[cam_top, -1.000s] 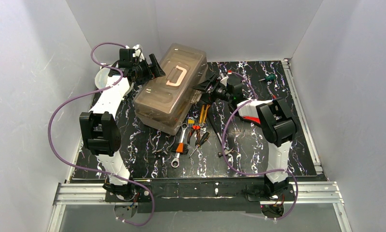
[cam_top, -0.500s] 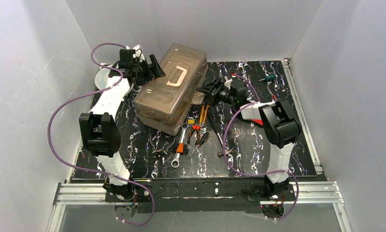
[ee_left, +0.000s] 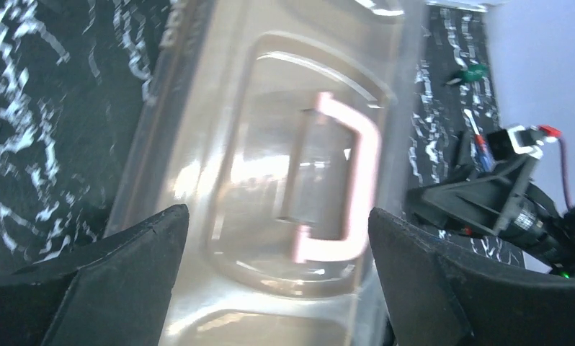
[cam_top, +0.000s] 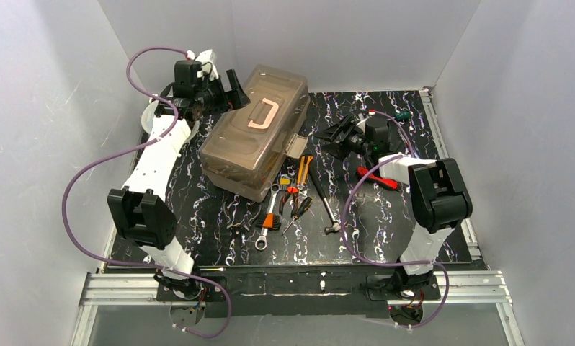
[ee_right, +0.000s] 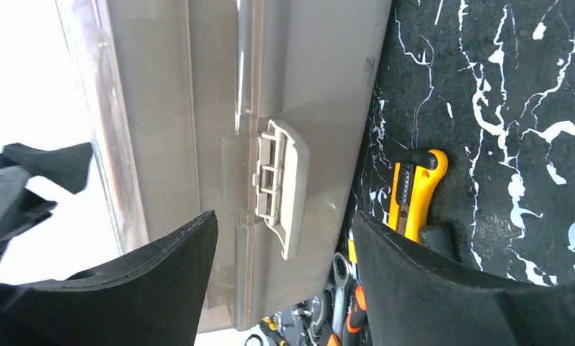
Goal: Pack the tool kit
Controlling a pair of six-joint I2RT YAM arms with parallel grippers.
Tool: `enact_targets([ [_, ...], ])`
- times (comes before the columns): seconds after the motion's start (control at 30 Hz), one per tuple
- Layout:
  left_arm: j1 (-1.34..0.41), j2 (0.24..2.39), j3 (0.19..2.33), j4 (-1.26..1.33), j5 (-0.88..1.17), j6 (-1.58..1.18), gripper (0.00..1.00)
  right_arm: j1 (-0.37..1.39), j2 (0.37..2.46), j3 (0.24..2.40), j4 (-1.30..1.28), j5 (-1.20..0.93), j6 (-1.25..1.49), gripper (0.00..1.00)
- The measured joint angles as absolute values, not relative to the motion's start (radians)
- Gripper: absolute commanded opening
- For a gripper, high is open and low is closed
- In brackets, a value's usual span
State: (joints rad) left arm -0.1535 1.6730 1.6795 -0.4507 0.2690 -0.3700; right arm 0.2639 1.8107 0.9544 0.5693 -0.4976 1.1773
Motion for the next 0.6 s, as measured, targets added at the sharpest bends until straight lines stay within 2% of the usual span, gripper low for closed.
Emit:
enact_targets([
  [0.13,-0.23,1.657,1.734,-0.445,0.288,-0.313,0.89,0.27,1.768,0.968,0.508,-0.499,1.103,0.75],
  [0.27,-0.297,1.676,1.76,-0.45,0.319,-0.276,0.78,0.281,1.741,1.011,0.419,-0.494,1.011,0.75],
  [0.6,-0.422,1.818,1.807,-0.499,0.207,-0.214,0.78,0.295,1.687,1.052,0.298,-0.471,0.885,0.75],
])
